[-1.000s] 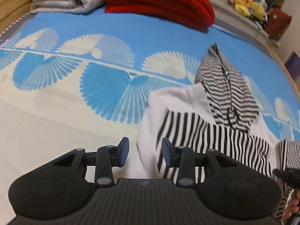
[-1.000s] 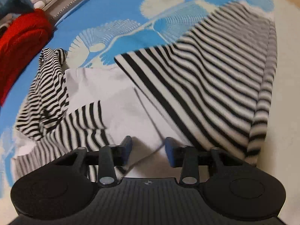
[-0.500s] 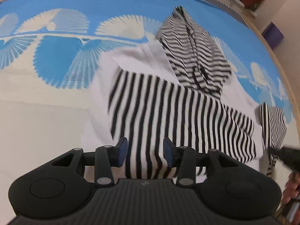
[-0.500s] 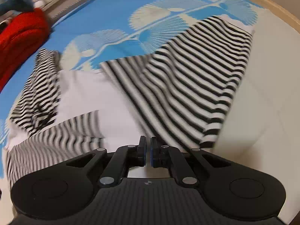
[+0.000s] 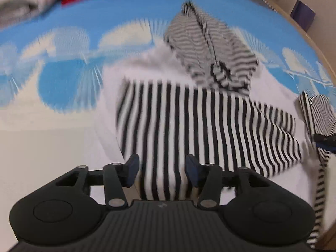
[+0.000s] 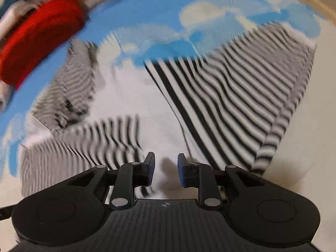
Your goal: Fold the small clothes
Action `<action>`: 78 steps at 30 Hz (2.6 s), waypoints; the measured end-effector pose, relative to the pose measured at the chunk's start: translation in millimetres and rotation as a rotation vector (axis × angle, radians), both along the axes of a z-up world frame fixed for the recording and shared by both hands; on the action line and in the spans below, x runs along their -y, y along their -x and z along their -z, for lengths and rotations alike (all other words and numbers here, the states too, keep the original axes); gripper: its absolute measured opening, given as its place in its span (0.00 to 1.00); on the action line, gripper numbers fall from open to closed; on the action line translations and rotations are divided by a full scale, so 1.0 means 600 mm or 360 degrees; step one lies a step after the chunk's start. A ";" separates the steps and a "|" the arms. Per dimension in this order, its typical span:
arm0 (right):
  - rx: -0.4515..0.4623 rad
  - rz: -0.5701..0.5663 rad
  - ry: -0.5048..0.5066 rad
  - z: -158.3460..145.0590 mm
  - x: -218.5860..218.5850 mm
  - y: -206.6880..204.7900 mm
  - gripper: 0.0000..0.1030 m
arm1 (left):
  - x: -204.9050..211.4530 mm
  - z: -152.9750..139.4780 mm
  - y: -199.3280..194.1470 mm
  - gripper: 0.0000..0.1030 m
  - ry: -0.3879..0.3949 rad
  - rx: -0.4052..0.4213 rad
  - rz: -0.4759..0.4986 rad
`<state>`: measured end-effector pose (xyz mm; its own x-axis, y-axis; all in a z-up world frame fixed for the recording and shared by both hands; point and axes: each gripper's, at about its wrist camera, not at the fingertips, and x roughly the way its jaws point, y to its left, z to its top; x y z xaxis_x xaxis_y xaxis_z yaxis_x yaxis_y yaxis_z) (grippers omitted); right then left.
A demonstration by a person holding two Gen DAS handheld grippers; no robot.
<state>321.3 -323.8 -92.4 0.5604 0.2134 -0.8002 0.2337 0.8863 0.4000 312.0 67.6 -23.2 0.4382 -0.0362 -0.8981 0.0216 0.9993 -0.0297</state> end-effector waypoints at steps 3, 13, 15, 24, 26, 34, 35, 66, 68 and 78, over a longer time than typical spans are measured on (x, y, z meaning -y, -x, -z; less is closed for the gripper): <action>0.0085 0.0024 0.0090 -0.019 0.017 0.004 0.37 | 0.009 -0.017 -0.003 0.64 -0.0114 0.0096 -0.0021; 0.0300 0.0440 0.0252 -0.027 0.197 0.011 0.00 | 0.013 -0.018 -0.012 0.64 -0.0106 0.0101 -0.0054; 0.0311 0.0558 0.0279 -0.019 0.234 0.014 0.00 | 0.011 -0.021 -0.014 0.64 -0.0106 0.0112 -0.0065; 0.0179 0.0737 0.0229 0.068 0.347 -0.014 0.30 | 0.018 -0.014 -0.020 0.64 -0.0102 0.0093 -0.0065; 0.0140 0.0745 0.0210 0.088 0.357 -0.026 0.35 | 0.020 -0.012 -0.021 0.64 -0.0104 0.0090 -0.0059; 0.0133 0.0793 0.0292 0.112 0.338 -0.058 0.03 | -0.001 -0.016 -0.021 0.64 -0.0108 0.0094 -0.0106; 0.0162 0.0809 0.0309 0.106 0.333 -0.059 0.04 | -0.006 -0.018 -0.022 0.64 -0.0104 0.0097 -0.0118; 0.0078 -0.0623 0.0522 -0.079 -0.214 0.057 0.49 | -0.158 -0.029 -0.019 0.51 0.0366 0.0011 -0.0399; 0.0019 -0.0493 0.0514 -0.064 -0.171 0.040 0.49 | -0.147 -0.005 -0.023 0.49 0.0369 -0.0055 -0.0372; -0.0321 -0.0144 0.0169 0.011 -0.034 0.014 0.49 | -0.104 0.072 -0.030 0.30 0.0343 -0.0281 -0.0189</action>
<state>313.0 -303.5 -99.1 0.3696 0.1642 -0.9145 0.2171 0.9417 0.2569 330.0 129.9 -66.7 0.2885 -0.1920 -0.9380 -0.1197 0.9648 -0.2343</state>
